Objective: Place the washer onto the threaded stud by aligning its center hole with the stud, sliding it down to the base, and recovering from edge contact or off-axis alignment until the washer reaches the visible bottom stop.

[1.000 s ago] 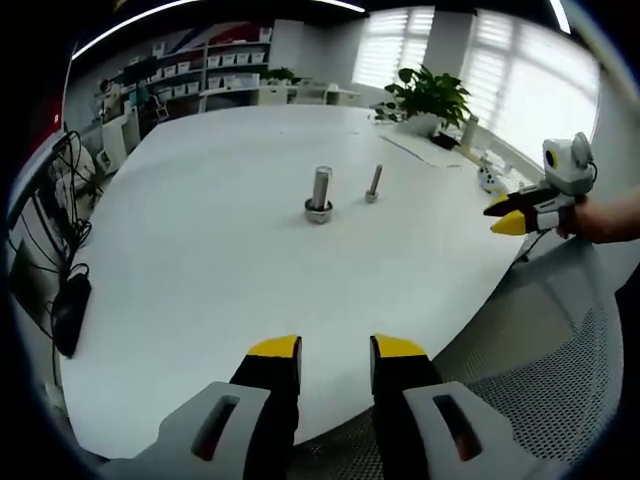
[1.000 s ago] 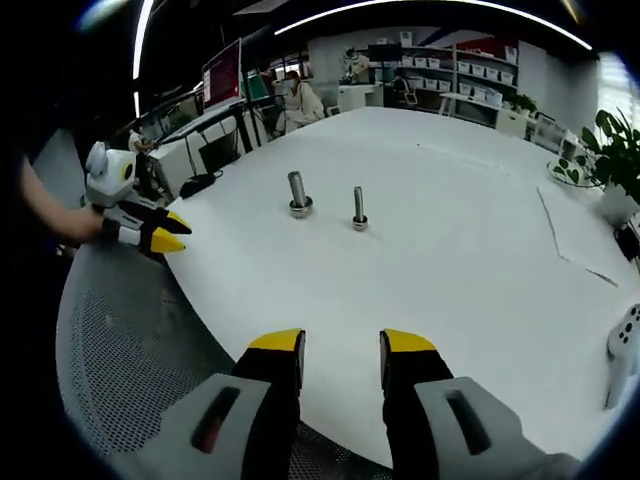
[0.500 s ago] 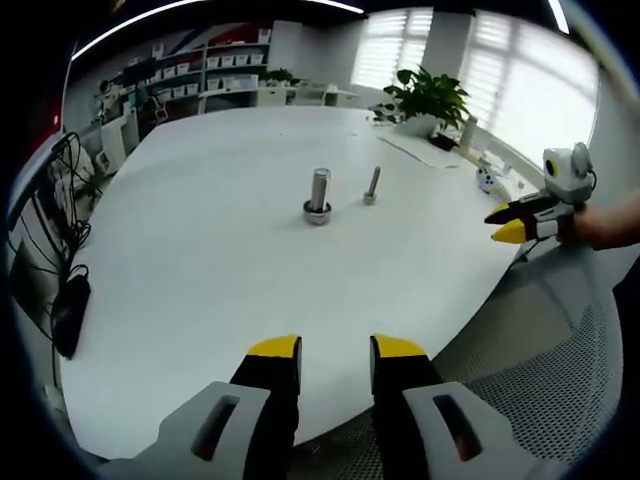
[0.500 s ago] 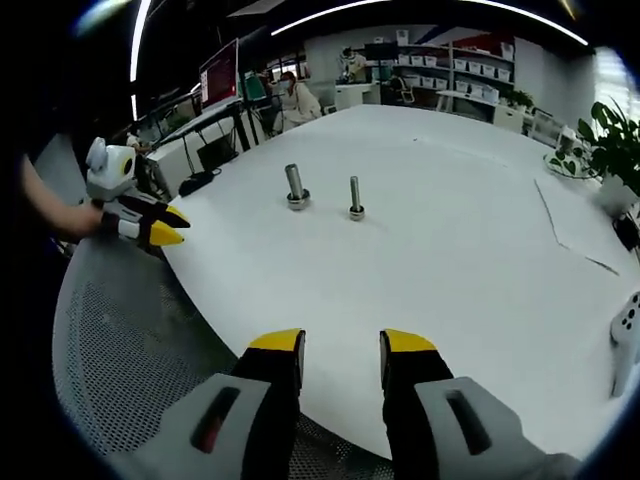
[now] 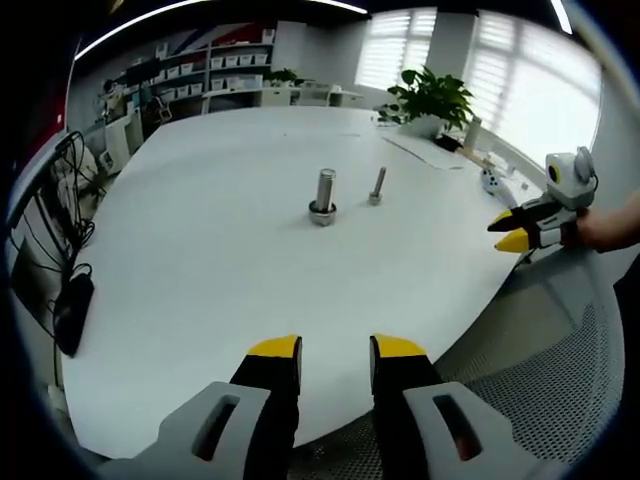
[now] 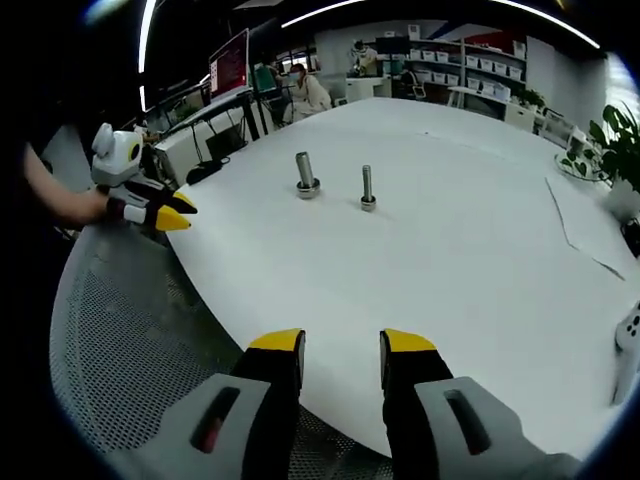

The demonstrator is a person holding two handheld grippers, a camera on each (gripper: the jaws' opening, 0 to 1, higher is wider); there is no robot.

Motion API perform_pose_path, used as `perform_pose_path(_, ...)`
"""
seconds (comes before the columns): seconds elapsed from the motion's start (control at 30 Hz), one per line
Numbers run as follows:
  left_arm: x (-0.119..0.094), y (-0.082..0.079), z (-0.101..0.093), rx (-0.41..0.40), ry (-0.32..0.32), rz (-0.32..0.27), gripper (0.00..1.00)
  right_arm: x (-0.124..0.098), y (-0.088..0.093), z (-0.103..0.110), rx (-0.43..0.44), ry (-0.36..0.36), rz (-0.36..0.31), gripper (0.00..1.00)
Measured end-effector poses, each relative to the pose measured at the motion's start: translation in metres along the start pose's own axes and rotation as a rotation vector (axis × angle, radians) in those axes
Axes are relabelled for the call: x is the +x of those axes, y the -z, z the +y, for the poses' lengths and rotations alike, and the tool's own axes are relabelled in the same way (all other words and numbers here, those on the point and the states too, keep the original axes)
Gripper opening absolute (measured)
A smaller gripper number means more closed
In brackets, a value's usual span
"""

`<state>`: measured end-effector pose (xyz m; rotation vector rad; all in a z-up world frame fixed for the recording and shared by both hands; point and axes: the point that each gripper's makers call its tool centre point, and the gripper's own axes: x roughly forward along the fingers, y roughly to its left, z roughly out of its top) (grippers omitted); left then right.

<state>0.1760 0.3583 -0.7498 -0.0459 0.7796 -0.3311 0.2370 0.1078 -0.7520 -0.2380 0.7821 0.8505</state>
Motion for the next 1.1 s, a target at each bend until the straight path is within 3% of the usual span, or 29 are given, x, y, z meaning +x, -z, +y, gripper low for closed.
perform_pose_path(1.1,0.0002,0.0032,0.0025,-0.011,-0.008,0.018,0.22,0.0012,0.0041,-0.0020,0.000,0.009,0.020,0.31)
